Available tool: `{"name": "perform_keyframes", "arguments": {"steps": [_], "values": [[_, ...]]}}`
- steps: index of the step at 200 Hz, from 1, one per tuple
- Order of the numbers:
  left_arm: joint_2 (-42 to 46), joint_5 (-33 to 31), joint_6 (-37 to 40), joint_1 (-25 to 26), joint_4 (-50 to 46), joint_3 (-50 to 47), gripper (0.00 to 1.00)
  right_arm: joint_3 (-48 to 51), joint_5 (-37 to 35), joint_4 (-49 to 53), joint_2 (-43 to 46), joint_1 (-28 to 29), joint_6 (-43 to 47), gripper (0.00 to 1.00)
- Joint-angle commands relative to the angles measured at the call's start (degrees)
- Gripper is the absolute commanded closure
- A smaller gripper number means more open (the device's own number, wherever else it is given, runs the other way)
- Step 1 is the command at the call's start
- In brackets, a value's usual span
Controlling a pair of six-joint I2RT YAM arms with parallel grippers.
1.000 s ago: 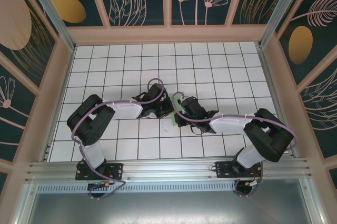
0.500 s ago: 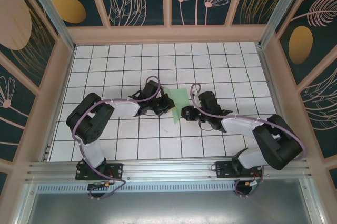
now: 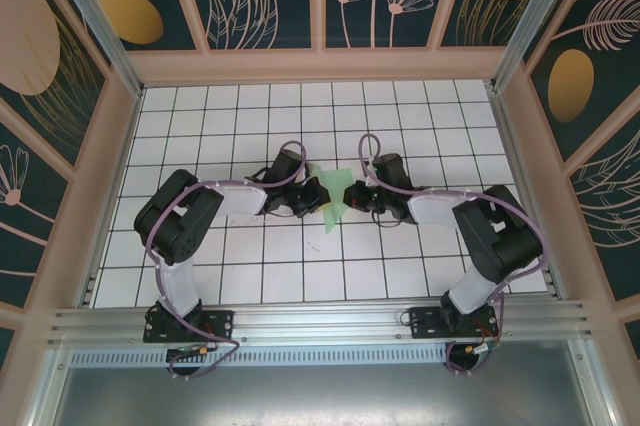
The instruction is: Fold a paper plane with a square sheet of paper (pick it up from the middle)
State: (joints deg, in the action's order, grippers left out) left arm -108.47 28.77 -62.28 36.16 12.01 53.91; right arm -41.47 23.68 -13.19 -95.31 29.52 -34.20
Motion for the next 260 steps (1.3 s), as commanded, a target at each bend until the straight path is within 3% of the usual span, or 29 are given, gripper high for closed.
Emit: {"name": "perform_keyframes", "arguments": {"steps": [1, 40, 74, 107, 140, 260], "values": [[-1.2, 1.6, 2.1, -0.7, -1.2, 1.1, 0.9, -6.0, -1.6, 6.5, -5.0, -0.4, 2.5, 0.97], [-1.5, 2.1, 2.3, -1.1, -1.6, 1.5, 0.91, -8.9, -0.9, 7.3, -10.7, 0.1, 2.8, 1.0], [-1.7, 3.3, 3.5, -1.4, -0.9, 1.5, 0.91, -13.5, -6.8, 16.2, -14.2, 1.3, 8.7, 1.0], [-3.0, 6.5, 11.5, -1.9, -5.6, 5.9, 0.9, -16.1, -7.0, 20.3, -17.7, 1.5, 15.8, 1.0], [-4.9, 3.9, 19.5, -2.4, -14.9, 9.9, 0.89, -18.2, -8.3, 22.5, -18.4, 1.5, 20.4, 1.0], [-5.4, 6.6, 19.8, -4.8, -14.2, 10.7, 0.84, -21.6, -8.0, 24.1, -20.3, 2.9, 25.0, 1.0]]}}
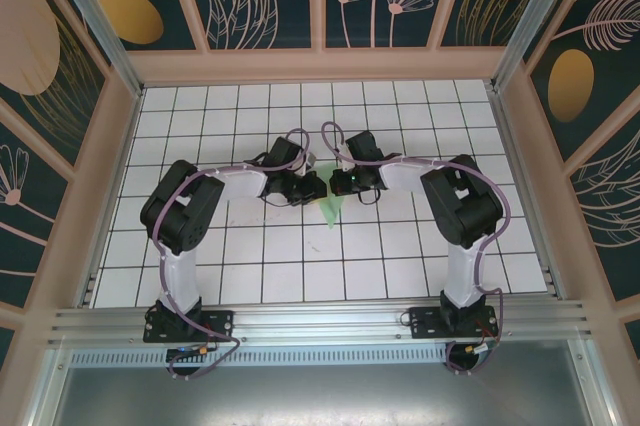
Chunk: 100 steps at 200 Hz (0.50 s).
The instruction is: Fold a paper plane with a square sheet of paper (pick it up from the middle)
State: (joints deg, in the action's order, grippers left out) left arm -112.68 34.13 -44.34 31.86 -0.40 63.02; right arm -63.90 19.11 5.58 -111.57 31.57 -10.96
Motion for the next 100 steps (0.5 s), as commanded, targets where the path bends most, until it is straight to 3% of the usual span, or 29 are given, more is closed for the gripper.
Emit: {"name": "perform_keyframes", "arguments": {"steps": [1, 100], "values": [[-1.1, 1.2, 1.9, -0.5, -1.8, 1.6, 0.84, 0.8, -3.5, 5.3, -4.1, 0.9, 1.7, 1.0], [-1.8, 1.9, 7.8, -1.3, -3.8, 1.8, 0.88, 0.2, -2.6, 5.7, -4.3, 0.9, 1.9, 1.0]]}}
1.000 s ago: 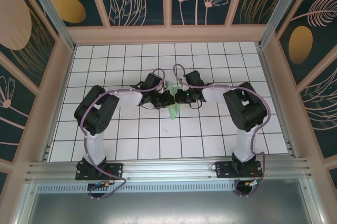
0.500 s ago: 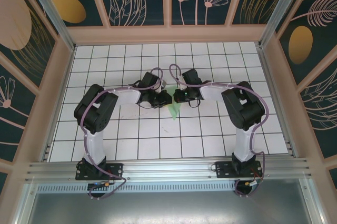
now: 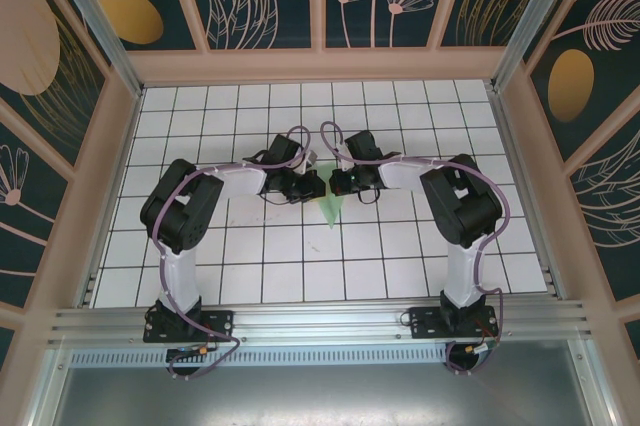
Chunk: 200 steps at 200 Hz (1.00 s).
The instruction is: Fold a paper plane with a square sheet of paper (pick it up from the middle)
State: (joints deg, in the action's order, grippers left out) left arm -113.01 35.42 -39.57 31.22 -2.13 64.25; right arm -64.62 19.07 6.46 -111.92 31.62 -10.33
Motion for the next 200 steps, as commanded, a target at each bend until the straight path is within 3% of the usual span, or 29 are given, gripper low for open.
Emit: {"name": "perform_keyframes", "arguments": {"steps": [1, 80, 98, 139, 200], "values": [[-1.5, 0.6, 3.1, -0.6, -2.1, 0.6, 0.88, 0.9, -2.5, 4.8, -3.9, 0.8, 1.3, 1.0], [-3.2, -1.8, 7.9, -1.1, -3.8, 0.7, 0.88, 0.2, 0.3, 4.5, -2.3, 0.8, 1.0, 1.0], [-3.2, -1.0, 7.7, -1.2, -3.0, -0.1, 0.88, -0.3, 1.2, 4.5, -1.9, 0.7, 1.1, 1.0], [-2.4, 8.6, 2.0, -1.3, 6.6, -1.3, 0.87, -0.5, 2.2, 4.8, -0.7, 0.8, 0.7, 0.98], [-4.3, 6.3, 4.7, -1.3, 5.2, -0.4, 0.87, 0.3, 2.0, 4.1, -0.9, 0.6, 0.2, 0.99]]}}
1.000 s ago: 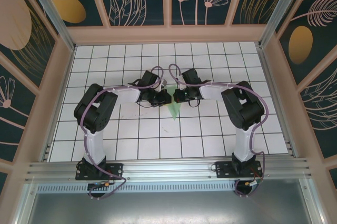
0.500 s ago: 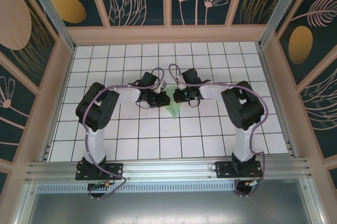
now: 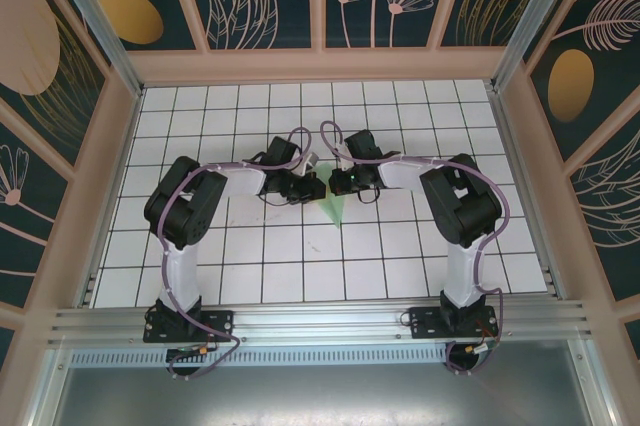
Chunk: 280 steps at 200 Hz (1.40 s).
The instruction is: Fold a paper plane with a square sheet of paper (pick it up from the middle)
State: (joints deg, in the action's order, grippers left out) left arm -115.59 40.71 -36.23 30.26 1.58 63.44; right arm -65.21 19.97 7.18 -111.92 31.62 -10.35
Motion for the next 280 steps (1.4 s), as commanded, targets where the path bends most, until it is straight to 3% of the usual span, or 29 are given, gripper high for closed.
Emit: {"name": "perform_keyframes", "arguments": {"steps": [1, 30, 81, 124, 160, 208, 280], "values": [[-1.7, 0.9, 1.4, -0.3, 1.7, 0.4, 0.87, 0.9, 1.2, 3.4, -0.9, 0.6, 0.2, 0.99], [-2.1, 3.6, 0.6, -0.3, 4.7, 0.8, 0.86, 1.1, 1.6, 3.0, -1.0, 0.5, -0.1, 0.99], [-3.6, 2.8, 2.7, -0.3, 2.6, 1.6, 0.87, 2.7, 1.2, 1.7, 0.1, 0.2, -1.5, 0.98], [-4.6, 2.0, 3.6, -0.4, 3.0, 1.1, 0.88, 4.9, 7.1, -1.1, 8.0, 0.1, -4.6, 0.94], [-5.1, 2.1, 4.5, -0.4, 2.3, 1.5, 0.88, 12.6, 12.2, -5.7, 13.3, -2.6, -10.0, 0.94], [-5.3, 2.4, 5.1, -0.4, 1.9, 2.1, 0.88, 19.8, 18.9, -13.9, 13.4, -2.7, -16.0, 0.95], [-5.6, 2.9, 5.3, -0.4, 1.3, 2.7, 0.88, 19.7, 23.5, -16.2, 10.4, -2.6, -17.0, 0.95]]}}
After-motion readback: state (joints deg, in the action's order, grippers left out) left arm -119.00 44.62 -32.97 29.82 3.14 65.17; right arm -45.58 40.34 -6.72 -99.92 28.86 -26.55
